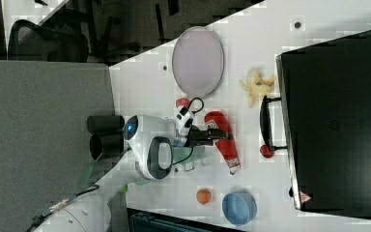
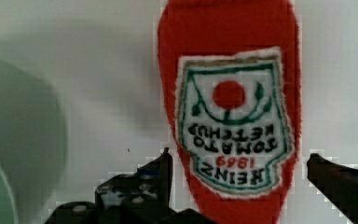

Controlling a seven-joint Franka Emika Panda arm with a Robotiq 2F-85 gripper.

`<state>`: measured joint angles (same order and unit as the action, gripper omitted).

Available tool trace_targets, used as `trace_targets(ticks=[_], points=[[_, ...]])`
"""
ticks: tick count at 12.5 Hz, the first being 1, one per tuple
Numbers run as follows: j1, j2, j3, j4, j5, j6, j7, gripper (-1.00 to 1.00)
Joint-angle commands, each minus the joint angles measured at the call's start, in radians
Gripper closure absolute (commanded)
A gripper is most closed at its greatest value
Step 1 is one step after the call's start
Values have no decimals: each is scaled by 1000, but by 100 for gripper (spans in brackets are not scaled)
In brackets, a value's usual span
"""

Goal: Pick Ketchup from the table and place it in strainer.

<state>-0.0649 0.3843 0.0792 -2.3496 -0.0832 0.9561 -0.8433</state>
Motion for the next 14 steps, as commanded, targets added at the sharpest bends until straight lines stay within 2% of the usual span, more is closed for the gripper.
trace_targets(ticks=[1, 3, 4, 6, 9, 14], points=[[3, 18, 9, 10, -5, 61, -32, -92], [4, 18, 7, 4, -5, 73, -31, -43], [4, 9, 7, 6, -5, 78, -31, -26], [4, -36, 9, 5, -3, 66, -25, -26], [4, -184, 14, 6, -2, 10, -23, -26], [22, -444, 82, 91, 39, -384, 8, -26]])
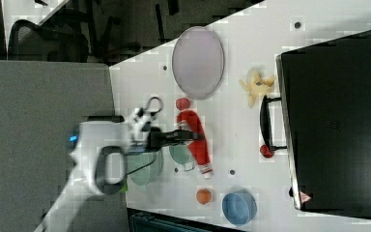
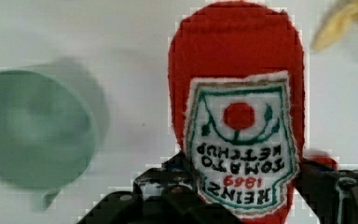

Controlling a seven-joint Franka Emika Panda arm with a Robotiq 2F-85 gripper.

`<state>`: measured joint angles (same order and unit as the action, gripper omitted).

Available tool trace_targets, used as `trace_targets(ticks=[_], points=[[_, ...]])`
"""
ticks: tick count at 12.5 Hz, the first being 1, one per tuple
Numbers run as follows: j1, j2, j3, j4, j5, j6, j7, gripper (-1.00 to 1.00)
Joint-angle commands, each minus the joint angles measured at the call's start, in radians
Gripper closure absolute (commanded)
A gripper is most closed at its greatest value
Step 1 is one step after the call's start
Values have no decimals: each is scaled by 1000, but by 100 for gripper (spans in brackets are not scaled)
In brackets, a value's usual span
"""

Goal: Pick Ketchup from the table and place it in strainer.

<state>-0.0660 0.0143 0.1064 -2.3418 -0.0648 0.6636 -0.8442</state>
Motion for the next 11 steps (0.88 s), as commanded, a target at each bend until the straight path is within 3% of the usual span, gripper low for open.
trace_targets(ticks=[1, 5, 9, 11], points=[[33, -97, 80, 111, 52, -139, 19, -26], [80, -102, 209, 191, 161, -194, 181, -26], [123, -30, 362, 204, 164, -150, 541, -26], [138, 50, 431, 205, 164, -38, 649, -26]])
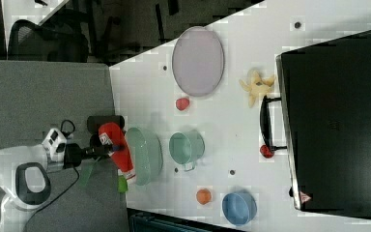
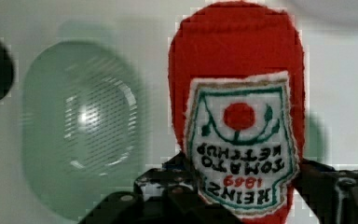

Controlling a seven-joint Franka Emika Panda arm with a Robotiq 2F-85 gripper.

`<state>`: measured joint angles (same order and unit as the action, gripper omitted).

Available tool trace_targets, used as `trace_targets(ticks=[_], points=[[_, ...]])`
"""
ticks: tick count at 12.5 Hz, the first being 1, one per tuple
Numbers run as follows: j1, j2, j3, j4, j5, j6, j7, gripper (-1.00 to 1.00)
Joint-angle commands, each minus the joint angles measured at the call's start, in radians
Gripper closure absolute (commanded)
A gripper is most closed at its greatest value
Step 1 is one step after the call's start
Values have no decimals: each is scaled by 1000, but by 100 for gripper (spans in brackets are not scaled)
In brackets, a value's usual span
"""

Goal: Pick Ketchup from the table and place it in strainer.

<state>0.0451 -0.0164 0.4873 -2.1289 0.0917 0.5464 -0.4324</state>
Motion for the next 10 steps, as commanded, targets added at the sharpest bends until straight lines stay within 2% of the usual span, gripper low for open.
trace_targets(ticks=[1, 5, 6, 9, 10], points=[[33, 127, 75, -8, 7, 161, 286, -26], [63, 339, 113, -7, 5, 447, 369, -26], [69, 389, 113, -6, 5, 486, 369, -34], [90, 501, 114, 23, 1, 583, 369, -98], [91, 501, 119, 32, 1, 580, 372, -100]])
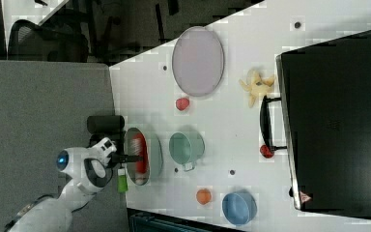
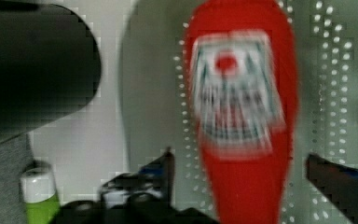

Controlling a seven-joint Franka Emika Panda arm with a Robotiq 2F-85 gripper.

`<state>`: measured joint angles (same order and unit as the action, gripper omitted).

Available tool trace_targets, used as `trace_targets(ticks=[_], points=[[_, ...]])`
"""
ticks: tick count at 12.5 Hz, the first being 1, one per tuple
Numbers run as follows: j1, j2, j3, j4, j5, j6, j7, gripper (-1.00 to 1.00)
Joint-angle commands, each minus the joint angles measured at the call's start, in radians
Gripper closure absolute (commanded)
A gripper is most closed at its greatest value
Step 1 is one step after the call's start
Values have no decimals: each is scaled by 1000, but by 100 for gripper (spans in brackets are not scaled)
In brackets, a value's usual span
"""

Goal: Pick Ketchup from the table and place it in strainer.

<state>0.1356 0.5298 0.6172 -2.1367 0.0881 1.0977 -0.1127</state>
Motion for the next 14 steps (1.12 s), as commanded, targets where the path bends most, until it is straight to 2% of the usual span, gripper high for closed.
trace_targets(ticks=[1, 4, 8, 11, 14], points=[[0, -62, -6, 52, 4, 23, 82, -100], [-7, -200, -4, 78, 5, -103, 222, -100], [-65, -437, -44, 144, 6, -523, 235, -100], [-106, -548, -108, 220, 6, -824, 233, -100], [-134, -606, -217, 288, 6, -945, 231, -100]])
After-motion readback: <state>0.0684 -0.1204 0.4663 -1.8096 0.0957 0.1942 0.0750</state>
